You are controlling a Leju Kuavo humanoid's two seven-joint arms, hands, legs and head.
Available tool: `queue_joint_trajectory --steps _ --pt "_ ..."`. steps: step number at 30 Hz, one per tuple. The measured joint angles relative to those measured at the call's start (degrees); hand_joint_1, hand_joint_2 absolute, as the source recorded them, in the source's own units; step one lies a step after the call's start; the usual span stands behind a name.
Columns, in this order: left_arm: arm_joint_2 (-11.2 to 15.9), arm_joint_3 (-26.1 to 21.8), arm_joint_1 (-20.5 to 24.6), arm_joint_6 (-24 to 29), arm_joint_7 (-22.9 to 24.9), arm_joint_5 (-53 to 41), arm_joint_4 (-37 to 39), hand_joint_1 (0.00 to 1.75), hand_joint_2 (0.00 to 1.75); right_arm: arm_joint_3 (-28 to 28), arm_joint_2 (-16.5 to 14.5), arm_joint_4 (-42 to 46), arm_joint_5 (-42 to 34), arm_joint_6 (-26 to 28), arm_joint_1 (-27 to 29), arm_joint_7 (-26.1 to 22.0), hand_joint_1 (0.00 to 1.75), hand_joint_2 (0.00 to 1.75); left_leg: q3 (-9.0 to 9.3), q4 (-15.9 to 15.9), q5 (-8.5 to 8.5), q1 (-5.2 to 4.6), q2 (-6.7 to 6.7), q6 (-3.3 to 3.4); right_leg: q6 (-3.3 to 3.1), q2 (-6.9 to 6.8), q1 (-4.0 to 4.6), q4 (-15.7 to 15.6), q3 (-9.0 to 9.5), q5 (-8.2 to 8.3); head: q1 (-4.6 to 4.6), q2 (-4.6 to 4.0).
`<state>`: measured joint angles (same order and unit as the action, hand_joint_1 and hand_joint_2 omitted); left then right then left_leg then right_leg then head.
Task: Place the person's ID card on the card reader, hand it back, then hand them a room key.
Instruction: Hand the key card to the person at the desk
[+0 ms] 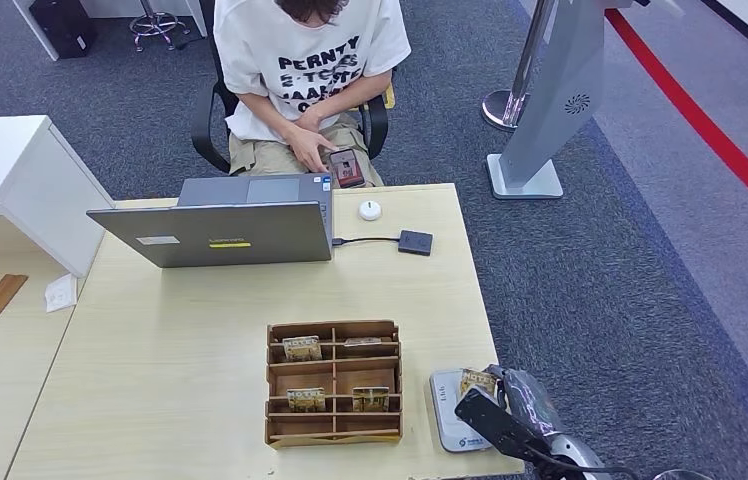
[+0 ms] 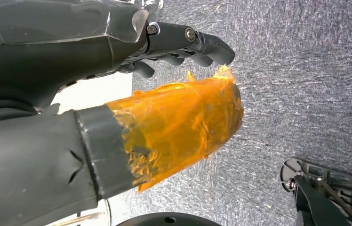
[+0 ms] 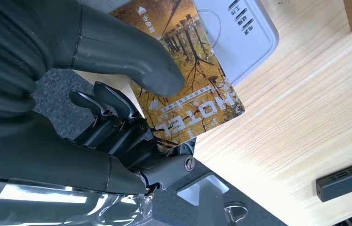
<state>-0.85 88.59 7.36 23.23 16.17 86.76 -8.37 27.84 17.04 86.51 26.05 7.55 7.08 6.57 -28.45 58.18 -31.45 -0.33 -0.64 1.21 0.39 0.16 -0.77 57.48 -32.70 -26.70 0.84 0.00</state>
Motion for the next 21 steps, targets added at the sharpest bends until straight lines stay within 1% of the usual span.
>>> queue_joint_trajectory --steps 21 --pt "0.0 0.0 0.0 0.2 0.0 0.2 0.0 0.0 0.0 0.3 0.3 0.0 -0.4 0.3 0.0 0.0 1.75 1.75 0.02 0.0 0.0 0.0 0.0 0.0 0.0 0.0 0.0 0.0 0.01 0.0 0.01 0.0"
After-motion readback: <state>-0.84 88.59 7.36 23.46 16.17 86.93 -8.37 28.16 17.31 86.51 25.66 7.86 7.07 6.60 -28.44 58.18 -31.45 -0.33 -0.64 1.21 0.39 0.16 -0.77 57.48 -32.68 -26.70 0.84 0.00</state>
